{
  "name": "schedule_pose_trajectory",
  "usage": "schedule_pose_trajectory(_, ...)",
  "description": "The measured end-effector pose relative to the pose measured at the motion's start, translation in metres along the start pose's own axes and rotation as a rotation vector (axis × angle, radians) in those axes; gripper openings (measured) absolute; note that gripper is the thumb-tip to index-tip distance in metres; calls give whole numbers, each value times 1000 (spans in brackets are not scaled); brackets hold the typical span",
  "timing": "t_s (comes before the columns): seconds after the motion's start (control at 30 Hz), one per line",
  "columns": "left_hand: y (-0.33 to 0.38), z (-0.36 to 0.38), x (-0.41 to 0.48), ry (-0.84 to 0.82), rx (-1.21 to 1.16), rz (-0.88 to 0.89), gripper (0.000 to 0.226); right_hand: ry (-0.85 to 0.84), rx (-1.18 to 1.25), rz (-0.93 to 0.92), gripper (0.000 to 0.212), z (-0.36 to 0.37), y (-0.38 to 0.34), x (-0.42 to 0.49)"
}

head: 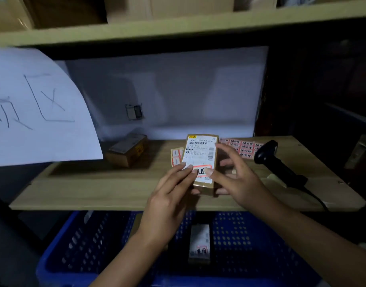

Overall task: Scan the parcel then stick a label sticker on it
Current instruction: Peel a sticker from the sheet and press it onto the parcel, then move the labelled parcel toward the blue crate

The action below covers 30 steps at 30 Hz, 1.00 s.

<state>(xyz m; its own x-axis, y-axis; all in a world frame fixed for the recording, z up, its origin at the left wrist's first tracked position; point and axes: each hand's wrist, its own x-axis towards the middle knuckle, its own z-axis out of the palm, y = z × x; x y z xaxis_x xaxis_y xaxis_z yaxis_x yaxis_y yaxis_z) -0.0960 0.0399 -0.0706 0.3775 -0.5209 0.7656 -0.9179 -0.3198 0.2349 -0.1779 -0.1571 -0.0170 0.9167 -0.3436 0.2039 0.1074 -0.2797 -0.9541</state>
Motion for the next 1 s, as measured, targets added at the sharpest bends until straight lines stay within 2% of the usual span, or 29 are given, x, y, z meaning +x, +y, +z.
schedule_pose_trajectory(0.07, 18, -10, -10, -18, -38, -22, 47, -27, -19, -5, 61, -6, 1, -19)
schedule_pose_trajectory(0.2, 64, -33, -38, -54, -59, -72, 39, -27, -291, -185, 51, -13, 8, -70)
schedule_pose_trajectory(0.27, 83, -45, -53, -75, -48, -79, 38, -78, -305, -197, 48, -16, 7, -96)
schedule_pose_trajectory(0.37, 100, -58, -69, -96, -59, -114, 36, -223, -234, -123, 65, -21, 4, -128)
schedule_pose_trajectory(0.5, 111, -66, -77, -122, -82, -188, 36, -296, -326, -69, 80, -23, 6, -145)
schedule_pose_trajectory(0.6, 106, -65, -78, -177, -148, -287, 36, -327, -349, 18, 78, -21, 11, -142)
schedule_pose_trajectory(0.8, 71, -34, -60, -426, -279, -535, 43, -462, -363, 212, 74, -15, 50, -92)
schedule_pose_trajectory(0.87, 50, -14, -53, -518, -274, -554, 41, -509, -382, 253, 66, -12, 70, -67)
schedule_pose_trajectory(0.93, 27, 9, -49, -604, -229, -533, 41, -554, -328, 333, 49, -6, 86, -44)
schedule_pose_trajectory(1.0, 7, 31, -47, -684, -196, -525, 42, -589, -298, 423, 48, 0, 104, -25)
